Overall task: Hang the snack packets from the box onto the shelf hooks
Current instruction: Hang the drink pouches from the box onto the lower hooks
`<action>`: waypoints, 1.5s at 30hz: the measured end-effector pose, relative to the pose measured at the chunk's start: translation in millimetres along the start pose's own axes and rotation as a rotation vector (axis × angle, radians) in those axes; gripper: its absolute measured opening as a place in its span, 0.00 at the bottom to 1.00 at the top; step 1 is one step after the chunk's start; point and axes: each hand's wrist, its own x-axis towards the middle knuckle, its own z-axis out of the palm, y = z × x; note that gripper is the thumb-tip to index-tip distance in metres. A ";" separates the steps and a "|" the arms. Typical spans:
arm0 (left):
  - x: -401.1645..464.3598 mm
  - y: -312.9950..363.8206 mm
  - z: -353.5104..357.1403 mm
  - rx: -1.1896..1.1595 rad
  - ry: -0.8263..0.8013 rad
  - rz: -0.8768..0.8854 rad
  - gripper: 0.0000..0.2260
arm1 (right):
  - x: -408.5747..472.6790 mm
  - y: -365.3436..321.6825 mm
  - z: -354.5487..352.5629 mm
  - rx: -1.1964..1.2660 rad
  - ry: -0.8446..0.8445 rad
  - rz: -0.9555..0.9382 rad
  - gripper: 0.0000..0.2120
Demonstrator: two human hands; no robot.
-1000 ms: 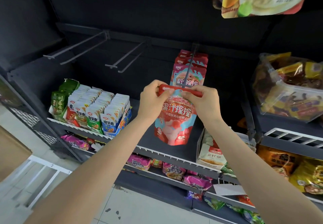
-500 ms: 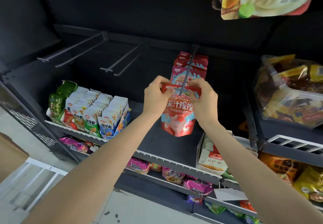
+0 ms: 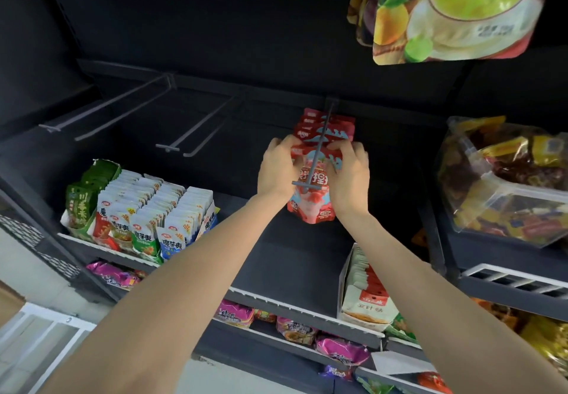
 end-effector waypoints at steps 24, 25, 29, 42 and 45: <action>-134.0 -238.5 -305.7 0.258 0.231 -0.353 0.09 | -156.4 -252.6 223.5 0.223 -0.832 -0.286 0.12; -137.2 -257.9 -328.7 0.230 0.260 -0.405 0.09 | -163.9 -275.3 243.0 0.223 -0.857 -0.316 0.11; -143.9 -322.0 -413.4 0.103 0.362 -0.561 0.08 | -192.1 -360.1 321.2 0.289 -0.940 -0.345 0.11; -153.5 -549.6 -538.9 0.372 -0.202 -1.126 0.13 | -242.6 -499.9 553.4 -0.178 -1.523 -0.417 0.16; -147.6 -577.1 -531.8 0.389 -0.384 -1.172 0.14 | -250.0 -506.7 597.3 -0.301 -1.635 -0.485 0.19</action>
